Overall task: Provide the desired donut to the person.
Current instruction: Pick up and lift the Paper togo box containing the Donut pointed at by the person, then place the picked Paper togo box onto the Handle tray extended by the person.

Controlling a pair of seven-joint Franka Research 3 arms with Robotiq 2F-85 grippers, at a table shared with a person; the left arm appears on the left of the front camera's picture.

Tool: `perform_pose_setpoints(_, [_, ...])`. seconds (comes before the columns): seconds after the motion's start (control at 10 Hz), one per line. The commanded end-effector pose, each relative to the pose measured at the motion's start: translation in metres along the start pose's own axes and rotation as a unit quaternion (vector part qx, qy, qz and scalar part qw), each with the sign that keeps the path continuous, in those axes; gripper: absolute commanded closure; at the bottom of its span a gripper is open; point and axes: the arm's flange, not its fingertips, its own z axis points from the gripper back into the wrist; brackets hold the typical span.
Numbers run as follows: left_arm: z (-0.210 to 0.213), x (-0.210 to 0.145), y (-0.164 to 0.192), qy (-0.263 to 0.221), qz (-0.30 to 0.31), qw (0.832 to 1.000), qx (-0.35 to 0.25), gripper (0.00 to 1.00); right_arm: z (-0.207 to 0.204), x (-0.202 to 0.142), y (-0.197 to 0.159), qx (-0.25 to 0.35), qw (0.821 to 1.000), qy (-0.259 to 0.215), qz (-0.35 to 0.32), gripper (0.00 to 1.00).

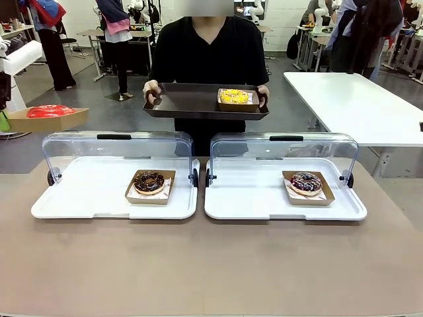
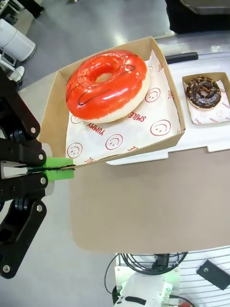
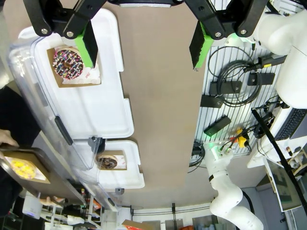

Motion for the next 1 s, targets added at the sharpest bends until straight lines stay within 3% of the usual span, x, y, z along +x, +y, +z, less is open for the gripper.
perform_pose_setpoints(0.0, [0.0089, 0.0051, -0.0034, -0.002, -0.003, 1.0, 0.009, 1.0, -0.0018, -0.0005, -0.0003, 0.0, 1.0, -0.009, 0.005, 0.0])
perform_pose_setpoints(0.9, [0.0089, 0.0051, -0.0034, -0.002, -0.003, 1.0, 0.009, 1.0, -0.0018, -0.0005, -0.0003, 0.0, 1.0, -0.009, 0.005, 0.0])
